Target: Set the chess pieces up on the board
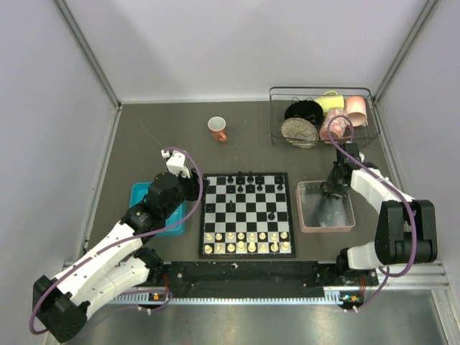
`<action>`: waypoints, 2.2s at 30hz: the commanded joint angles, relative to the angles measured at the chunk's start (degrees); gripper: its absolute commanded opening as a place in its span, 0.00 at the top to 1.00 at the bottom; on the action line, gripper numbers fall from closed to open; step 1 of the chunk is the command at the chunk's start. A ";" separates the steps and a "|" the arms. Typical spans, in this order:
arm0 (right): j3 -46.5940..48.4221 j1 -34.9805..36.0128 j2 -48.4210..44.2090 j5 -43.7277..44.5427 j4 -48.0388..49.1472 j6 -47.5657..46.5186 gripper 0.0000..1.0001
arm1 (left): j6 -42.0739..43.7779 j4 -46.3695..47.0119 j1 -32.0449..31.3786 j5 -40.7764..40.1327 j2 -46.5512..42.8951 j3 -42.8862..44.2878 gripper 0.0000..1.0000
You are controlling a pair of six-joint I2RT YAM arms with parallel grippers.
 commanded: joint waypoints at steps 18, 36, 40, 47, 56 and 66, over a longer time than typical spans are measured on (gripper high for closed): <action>3.03 -0.90 -9.08 1.32 -3.53 -1.04 1.00 | -0.34 1.68 0.24 0.79 -0.41 -0.36 0.44; 32.21 30.29 5.30 0.44 -11.02 -2.10 1.00 | -0.52 1.68 0.33 0.88 -0.59 -0.45 0.44; 33.80 31.97 10.67 0.35 -10.85 -1.75 1.00 | -0.43 1.42 0.33 0.71 -0.76 -0.54 0.44; 33.10 33.64 16.30 0.62 -10.58 -1.57 1.00 | -0.43 1.94 0.42 0.88 -0.32 -0.63 0.44; 31.17 33.99 19.99 -1.32 -8.56 -1.31 1.00 | -0.34 2.12 0.59 0.97 -0.24 -0.80 0.44; 27.21 33.99 19.73 -1.32 -6.45 -0.43 1.00 | -0.43 2.12 0.59 1.06 -0.50 -0.98 0.44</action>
